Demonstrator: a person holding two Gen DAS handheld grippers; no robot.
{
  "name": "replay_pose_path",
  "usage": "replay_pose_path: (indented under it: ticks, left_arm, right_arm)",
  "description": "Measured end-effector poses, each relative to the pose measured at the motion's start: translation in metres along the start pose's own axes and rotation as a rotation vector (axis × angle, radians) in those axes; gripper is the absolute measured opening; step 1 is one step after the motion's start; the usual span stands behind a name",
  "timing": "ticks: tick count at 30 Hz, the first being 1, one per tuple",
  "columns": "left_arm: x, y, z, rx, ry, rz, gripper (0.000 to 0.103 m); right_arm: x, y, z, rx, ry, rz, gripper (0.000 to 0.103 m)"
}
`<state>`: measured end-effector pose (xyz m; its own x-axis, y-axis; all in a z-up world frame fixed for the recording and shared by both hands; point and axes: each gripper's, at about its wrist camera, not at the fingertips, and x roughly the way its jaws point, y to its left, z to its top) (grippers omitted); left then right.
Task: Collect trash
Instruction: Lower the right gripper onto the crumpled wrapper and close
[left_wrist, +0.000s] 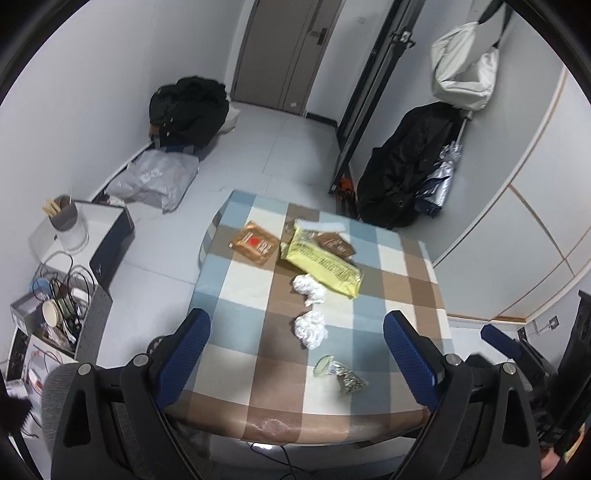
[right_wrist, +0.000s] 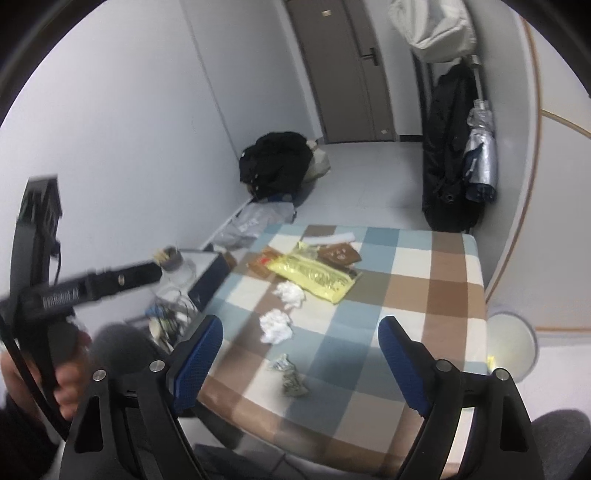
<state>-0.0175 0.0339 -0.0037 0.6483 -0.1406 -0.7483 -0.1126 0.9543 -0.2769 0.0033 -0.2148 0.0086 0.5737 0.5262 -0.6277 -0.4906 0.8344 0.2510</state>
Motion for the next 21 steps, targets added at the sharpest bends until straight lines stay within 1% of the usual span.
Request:
replay_pose_path:
  ticks: [5, 10, 12, 14, 16, 17, 21]
  left_arm:
    - [0.021, 0.018, -0.002, -0.052, 0.033, 0.014, 0.093]
    - [0.033, 0.027, 0.002, -0.073, 0.066, 0.04, 0.093]
    - [0.038, 0.031, 0.003, -0.084, 0.077, 0.042, 0.093]
    - [0.041, 0.033, 0.004, -0.084, 0.086, 0.05, 0.093]
    - [0.046, 0.035, 0.004, -0.085, 0.098, 0.06, 0.093]
    - [0.049, 0.036, 0.005, -0.09, 0.109, 0.059, 0.093]
    - [0.058, 0.04, 0.007, -0.1, 0.138, 0.061, 0.093]
  right_arm:
    - [0.038, 0.003, -0.017, -0.08, 0.071, 0.006, 0.087]
    - [0.076, 0.01, -0.031, -0.17, 0.144, 0.015, 0.087]
    - [0.091, 0.013, -0.036, -0.202, 0.181, 0.022, 0.085]
    - [0.103, 0.017, -0.04, -0.23, 0.216, 0.035, 0.076]
    - [0.114, 0.022, -0.045, -0.264, 0.249, 0.041, 0.071]
    - [0.119, 0.023, -0.048, -0.279, 0.263, 0.039, 0.066]
    - [0.136, 0.025, -0.057, -0.315, 0.322, 0.038, 0.054]
